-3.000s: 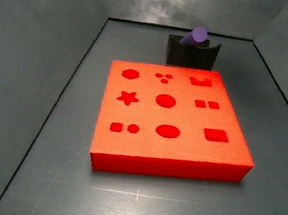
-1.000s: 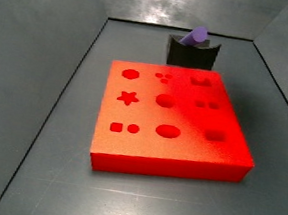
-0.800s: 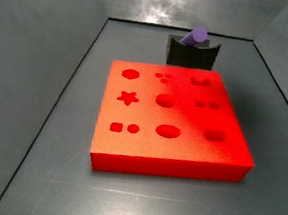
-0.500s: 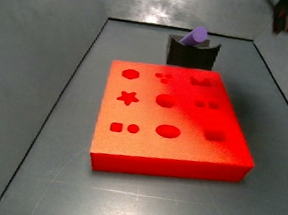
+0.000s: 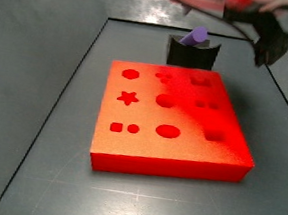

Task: Pick up the round object. Move up. Place the round object on the fixture. Regrasp the round object. Move to above the board. Insert the round object.
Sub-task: Regrasp the round object, then move to above the board.

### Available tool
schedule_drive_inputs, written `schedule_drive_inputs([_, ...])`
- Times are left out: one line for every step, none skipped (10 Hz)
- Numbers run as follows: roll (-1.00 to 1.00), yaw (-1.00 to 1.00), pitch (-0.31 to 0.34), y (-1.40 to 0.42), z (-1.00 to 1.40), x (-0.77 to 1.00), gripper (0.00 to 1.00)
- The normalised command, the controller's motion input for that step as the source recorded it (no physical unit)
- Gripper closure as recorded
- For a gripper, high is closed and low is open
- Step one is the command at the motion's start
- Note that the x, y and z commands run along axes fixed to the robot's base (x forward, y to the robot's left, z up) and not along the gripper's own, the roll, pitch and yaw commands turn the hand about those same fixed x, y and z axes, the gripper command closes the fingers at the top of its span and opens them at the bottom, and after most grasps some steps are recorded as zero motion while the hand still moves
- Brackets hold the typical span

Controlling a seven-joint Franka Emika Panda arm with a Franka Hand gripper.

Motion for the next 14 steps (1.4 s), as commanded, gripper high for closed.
schedule_drive_inputs([0.07,0.0,-0.066,0.01,-0.86,0.12,0.0])
schedule_drive_inputs([0.07,-0.02,-0.04,0.0,-0.63,0.1,0.0])
schedule_drive_inputs([0.07,-0.02,-0.024,0.0,-0.52,0.1,0.0])
schedule_drive_inputs([0.07,-0.02,0.0,0.0,-0.3,0.09,0.0])
schedule_drive_inputs([0.0,0.0,0.0,0.0,0.0,0.0,1.0])
schedule_drive_inputs([-0.02,-0.11,0.329,0.07,1.0,0.06,1.0])
schedule_drive_inputs([-0.02,-0.09,0.326,0.07,1.0,0.06,1.0])
schedule_drive_inputs([-0.04,0.01,0.324,0.06,1.0,0.06,1.0])
schedule_drive_inputs([-0.05,0.09,0.313,0.06,1.0,0.05,1.0])
schedule_drive_inputs([-0.06,0.13,0.298,0.05,1.0,0.06,1.0])
schedule_drive_inputs([-0.05,0.19,0.254,0.05,1.0,0.06,1.0])
schedule_drive_inputs([-0.04,0.23,0.202,0.04,1.0,0.06,1.0])
schedule_drive_inputs([-0.03,0.24,0.155,0.04,1.0,0.07,1.0])
schedule_drive_inputs([-0.02,0.24,0.109,0.03,1.0,0.07,1.0])
